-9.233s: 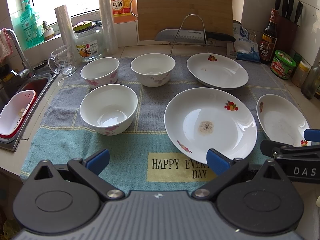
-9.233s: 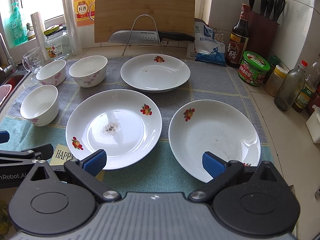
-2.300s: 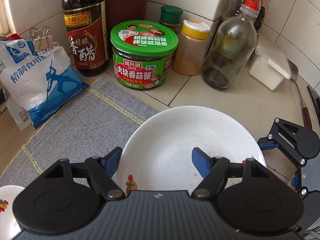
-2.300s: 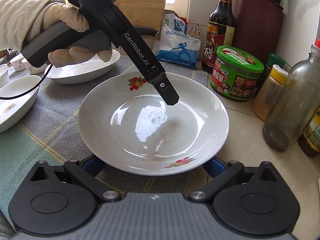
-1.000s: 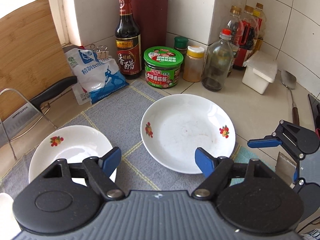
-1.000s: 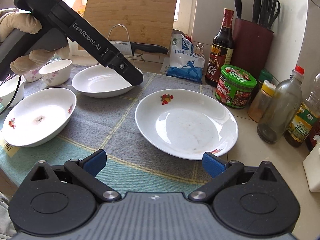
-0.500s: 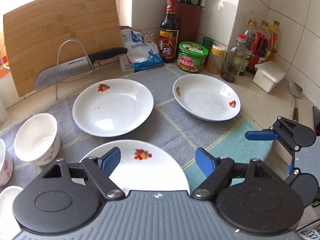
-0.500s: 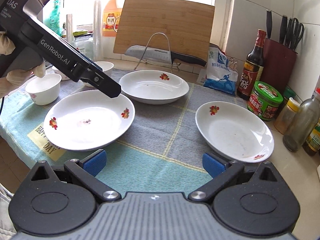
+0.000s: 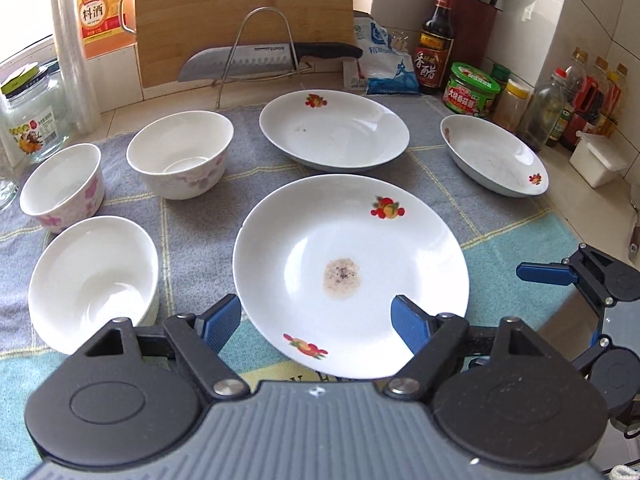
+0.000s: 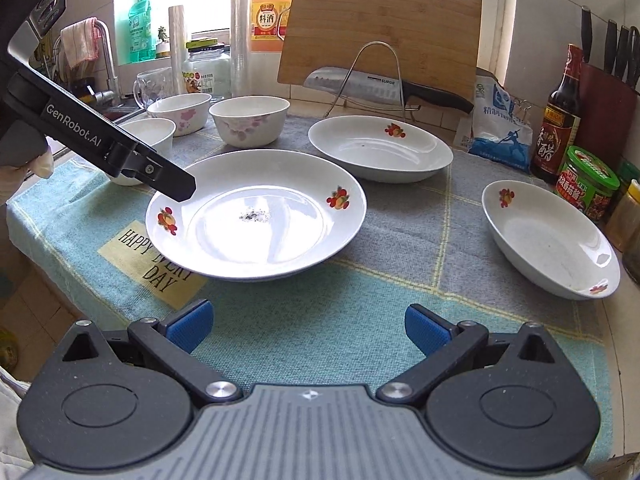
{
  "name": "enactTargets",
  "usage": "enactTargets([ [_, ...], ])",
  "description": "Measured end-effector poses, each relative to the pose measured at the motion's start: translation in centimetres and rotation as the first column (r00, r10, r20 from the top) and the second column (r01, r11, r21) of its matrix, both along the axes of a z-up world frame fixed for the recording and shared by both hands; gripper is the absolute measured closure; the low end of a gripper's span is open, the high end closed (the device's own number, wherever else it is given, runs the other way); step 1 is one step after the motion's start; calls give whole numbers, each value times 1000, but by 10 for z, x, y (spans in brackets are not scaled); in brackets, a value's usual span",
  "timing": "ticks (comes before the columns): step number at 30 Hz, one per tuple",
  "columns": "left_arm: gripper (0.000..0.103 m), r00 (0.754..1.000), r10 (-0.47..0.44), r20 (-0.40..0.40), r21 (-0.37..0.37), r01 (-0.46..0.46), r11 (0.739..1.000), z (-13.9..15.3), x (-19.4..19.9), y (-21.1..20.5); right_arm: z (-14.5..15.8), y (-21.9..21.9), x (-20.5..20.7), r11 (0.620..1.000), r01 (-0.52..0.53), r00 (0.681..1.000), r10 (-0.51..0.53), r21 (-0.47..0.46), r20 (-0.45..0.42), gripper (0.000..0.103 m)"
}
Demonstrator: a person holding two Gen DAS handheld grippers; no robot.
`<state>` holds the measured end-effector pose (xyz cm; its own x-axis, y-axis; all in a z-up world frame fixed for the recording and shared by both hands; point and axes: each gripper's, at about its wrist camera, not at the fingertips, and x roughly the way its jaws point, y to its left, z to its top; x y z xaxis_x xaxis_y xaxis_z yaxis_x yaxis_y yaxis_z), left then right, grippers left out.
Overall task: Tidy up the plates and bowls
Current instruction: 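Move the left gripper to the stained white plate and grasp its rim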
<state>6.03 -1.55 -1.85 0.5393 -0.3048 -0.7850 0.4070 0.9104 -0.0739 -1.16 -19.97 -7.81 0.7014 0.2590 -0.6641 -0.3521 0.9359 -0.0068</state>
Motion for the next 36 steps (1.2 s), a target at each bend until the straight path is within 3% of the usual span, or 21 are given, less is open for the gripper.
enactTargets([
  [10,21,1000,-9,1,36,9,999,-7,15,0,-18,13,7,999,-39,999,38,-20,-9,0],
  [22,21,996,-94,-3,85,94,992,-12,52,-16,-25,15,23,996,-85,996,85,11,3,0],
  [36,24,979,-181,-91,105,190,976,-30,98,-29,-26,15,46,983,-183,983,183,18,20,0],
])
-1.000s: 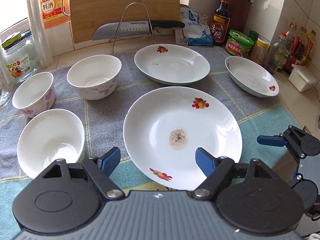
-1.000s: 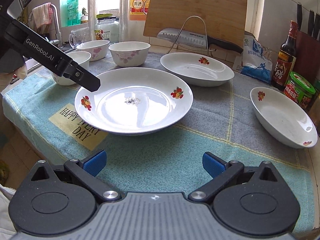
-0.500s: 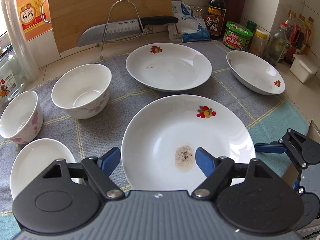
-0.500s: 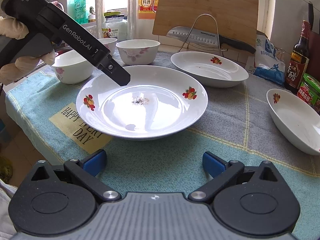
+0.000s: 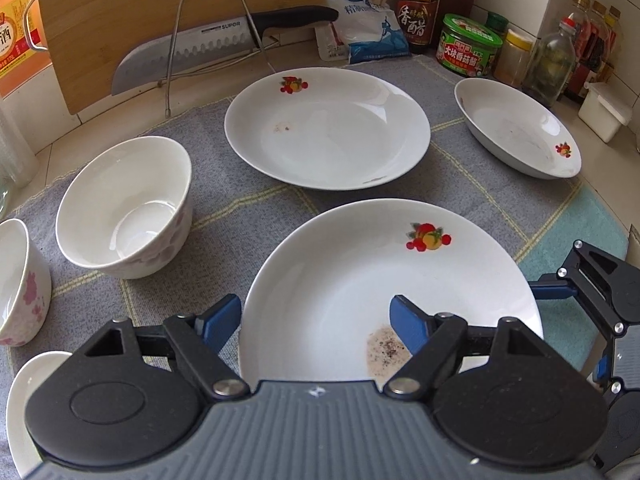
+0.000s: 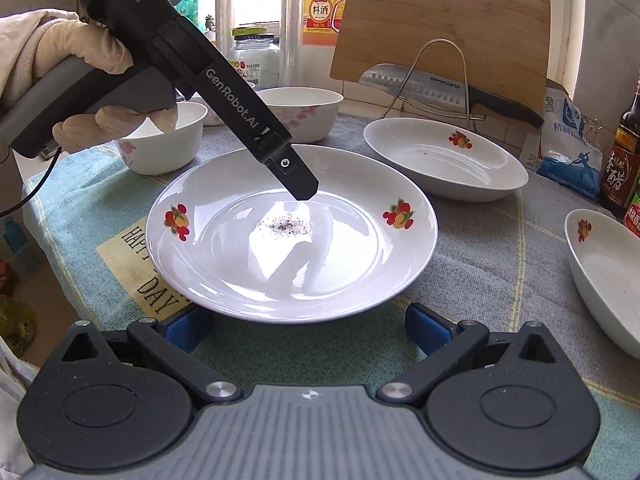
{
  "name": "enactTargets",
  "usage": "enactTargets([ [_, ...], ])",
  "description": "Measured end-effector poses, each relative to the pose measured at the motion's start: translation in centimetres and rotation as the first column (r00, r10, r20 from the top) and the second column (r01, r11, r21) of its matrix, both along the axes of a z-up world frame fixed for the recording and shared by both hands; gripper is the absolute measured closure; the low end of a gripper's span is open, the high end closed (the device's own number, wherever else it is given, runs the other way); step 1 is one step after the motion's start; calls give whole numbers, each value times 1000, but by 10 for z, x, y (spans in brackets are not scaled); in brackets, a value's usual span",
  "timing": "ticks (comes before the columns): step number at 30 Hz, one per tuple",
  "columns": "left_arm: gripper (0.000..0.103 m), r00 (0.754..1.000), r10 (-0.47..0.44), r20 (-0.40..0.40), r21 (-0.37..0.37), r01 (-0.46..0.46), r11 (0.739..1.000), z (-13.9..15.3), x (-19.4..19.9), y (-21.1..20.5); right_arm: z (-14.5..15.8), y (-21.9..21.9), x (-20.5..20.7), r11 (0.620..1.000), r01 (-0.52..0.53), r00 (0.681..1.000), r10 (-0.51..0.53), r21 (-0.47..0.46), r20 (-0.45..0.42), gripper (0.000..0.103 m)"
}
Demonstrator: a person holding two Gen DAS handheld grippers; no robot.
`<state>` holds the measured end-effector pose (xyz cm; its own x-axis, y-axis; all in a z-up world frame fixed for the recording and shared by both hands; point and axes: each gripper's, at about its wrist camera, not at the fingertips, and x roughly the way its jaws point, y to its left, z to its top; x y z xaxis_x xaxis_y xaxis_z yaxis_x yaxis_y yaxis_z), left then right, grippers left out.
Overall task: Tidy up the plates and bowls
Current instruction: 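Move the left gripper to the stained white plate and grasp its rim, then lift the stained plate with the left gripper and carry it over another plate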
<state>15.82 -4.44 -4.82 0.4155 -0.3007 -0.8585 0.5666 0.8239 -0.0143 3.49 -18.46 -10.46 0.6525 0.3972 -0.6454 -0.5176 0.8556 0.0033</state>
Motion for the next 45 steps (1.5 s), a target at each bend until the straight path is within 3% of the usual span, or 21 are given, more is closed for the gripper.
enactTargets([
  [13,26,986,-116,-118,14,119,993,-7,27,-8,-1,-1,6,998,-69,998,69,8,11,0],
  [21,26,974,-171,-148,41,179,983,-10,30,-13,-2,1,11,995,-104,995,104,7,11,0],
  [32,27,961,-173,-218,22,182,983,-14,34,-7,-1,3,12,995,-100,995,100,-2,-1,0],
  [45,27,964,-173,-204,11,179,984,0,31,-13,15,-9,11,993,-118,993,118,0,7,0],
])
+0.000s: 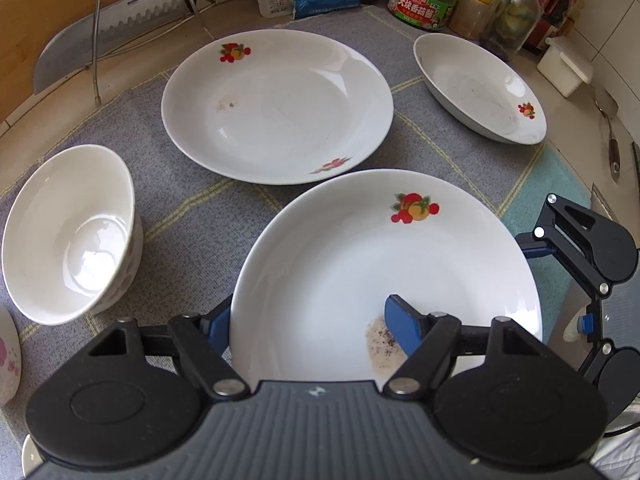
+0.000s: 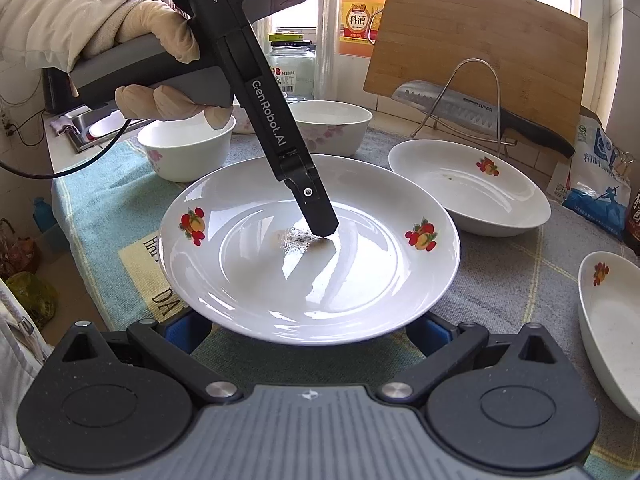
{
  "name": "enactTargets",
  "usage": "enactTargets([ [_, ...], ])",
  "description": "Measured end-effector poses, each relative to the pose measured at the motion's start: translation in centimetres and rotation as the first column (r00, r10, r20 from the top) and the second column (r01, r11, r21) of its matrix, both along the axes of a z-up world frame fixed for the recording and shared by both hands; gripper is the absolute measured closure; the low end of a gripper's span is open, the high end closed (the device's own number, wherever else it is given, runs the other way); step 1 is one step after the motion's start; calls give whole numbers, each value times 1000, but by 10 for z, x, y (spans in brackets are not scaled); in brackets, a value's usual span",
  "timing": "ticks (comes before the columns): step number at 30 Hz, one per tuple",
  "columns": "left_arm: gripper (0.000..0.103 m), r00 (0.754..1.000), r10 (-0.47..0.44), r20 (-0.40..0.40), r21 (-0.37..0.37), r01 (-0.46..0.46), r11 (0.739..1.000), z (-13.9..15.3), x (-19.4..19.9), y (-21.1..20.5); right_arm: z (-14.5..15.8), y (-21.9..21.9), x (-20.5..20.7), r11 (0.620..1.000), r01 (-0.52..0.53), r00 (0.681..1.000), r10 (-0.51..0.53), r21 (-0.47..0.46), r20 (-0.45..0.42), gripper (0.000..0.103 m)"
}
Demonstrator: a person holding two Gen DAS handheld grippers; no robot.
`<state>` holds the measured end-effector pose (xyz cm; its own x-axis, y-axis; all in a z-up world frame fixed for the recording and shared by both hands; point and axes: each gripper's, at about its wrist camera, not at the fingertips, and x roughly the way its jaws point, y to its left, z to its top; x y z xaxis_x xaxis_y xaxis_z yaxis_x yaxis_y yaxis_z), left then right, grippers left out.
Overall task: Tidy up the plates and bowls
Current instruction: 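Lift the stained plate with the left gripper and carry it over another plate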
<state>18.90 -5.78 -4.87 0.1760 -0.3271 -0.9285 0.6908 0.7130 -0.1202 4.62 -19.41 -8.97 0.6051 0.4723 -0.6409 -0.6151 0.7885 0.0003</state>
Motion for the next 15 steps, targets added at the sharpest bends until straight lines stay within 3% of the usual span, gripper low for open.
enactTargets([
  [15,27,999,-18,44,-30,19,999,27,8,-65,25,-68,5,999,32,999,-32,12,29,0],
])
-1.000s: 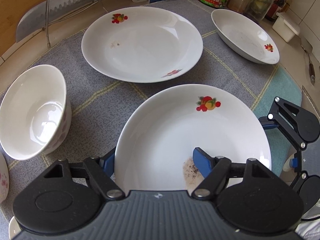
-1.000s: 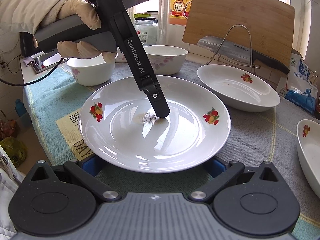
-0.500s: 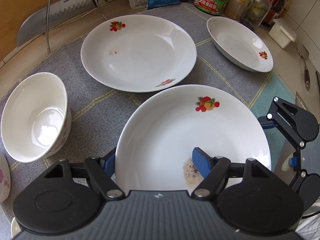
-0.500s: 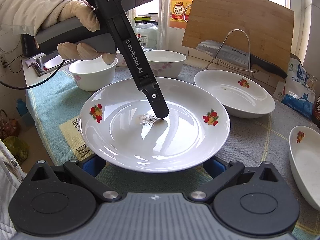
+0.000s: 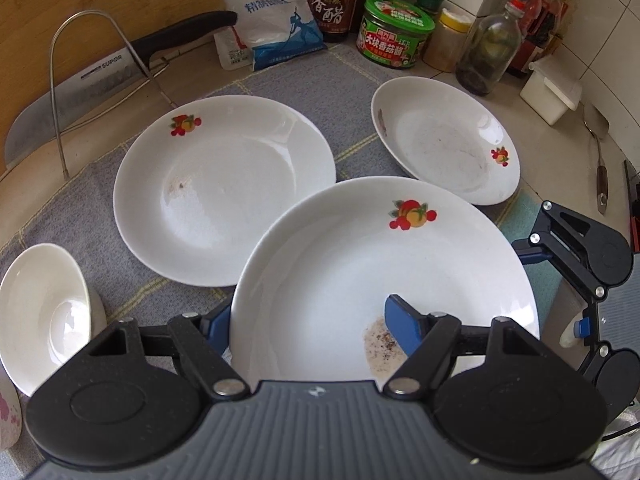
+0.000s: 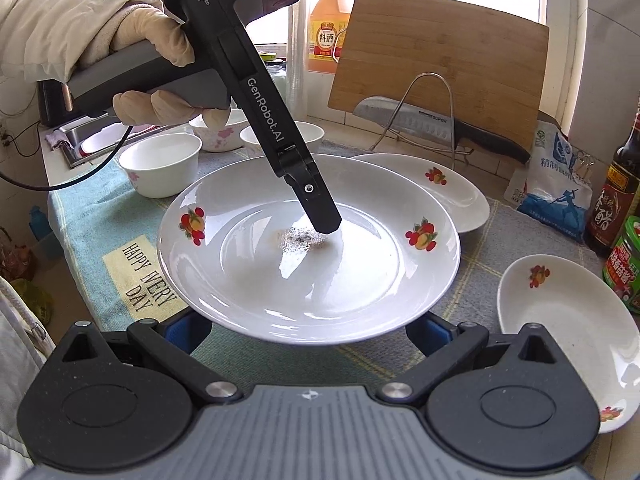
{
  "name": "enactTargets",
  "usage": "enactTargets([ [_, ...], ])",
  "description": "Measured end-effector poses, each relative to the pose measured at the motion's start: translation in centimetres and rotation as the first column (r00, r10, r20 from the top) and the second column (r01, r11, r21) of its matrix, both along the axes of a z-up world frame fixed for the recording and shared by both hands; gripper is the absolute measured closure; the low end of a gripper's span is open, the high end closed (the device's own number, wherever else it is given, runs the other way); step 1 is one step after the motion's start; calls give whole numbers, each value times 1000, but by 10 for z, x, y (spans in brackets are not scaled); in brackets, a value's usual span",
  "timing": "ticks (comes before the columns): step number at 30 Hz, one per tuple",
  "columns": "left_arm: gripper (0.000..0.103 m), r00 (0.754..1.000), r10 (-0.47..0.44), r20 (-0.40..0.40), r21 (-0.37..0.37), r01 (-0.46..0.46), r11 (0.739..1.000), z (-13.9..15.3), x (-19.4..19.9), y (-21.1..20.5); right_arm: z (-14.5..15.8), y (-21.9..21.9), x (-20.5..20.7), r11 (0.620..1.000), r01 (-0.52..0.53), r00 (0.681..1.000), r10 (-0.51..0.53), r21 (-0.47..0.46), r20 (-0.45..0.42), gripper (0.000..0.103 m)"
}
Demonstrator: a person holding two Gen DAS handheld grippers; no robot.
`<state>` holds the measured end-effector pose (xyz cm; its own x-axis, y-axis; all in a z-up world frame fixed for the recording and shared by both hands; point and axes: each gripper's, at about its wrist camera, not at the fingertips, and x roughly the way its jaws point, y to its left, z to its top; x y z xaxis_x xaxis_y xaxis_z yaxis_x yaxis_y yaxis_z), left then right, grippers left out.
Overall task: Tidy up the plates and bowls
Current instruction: 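Lift the stained plate with the left gripper and carry it over another plate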
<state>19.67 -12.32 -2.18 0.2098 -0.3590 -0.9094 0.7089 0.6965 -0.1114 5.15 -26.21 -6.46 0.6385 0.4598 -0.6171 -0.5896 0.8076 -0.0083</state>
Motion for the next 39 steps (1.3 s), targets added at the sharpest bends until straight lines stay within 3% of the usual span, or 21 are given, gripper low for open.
enactTargets([
  [11,27,994,-101,28,-13,102,995,5,21,-94,6,-77,8,994,111,993,-111,-9,25,0],
  [20,27,980,-198,31,-18,199,980,-7,35,-163,-1,-127,12,975,224,975,-223,-10,15,0],
  [28,27,968,-249,19,-11,249,968,-26,43,-196,-10,-148,17,957,288,957,-288,-19,-27,0],
  [39,27,966,-259,-18,-16,258,966,-42,55,-209,-15,-153,23,938,347,935,-348,-16,-75,0],
])
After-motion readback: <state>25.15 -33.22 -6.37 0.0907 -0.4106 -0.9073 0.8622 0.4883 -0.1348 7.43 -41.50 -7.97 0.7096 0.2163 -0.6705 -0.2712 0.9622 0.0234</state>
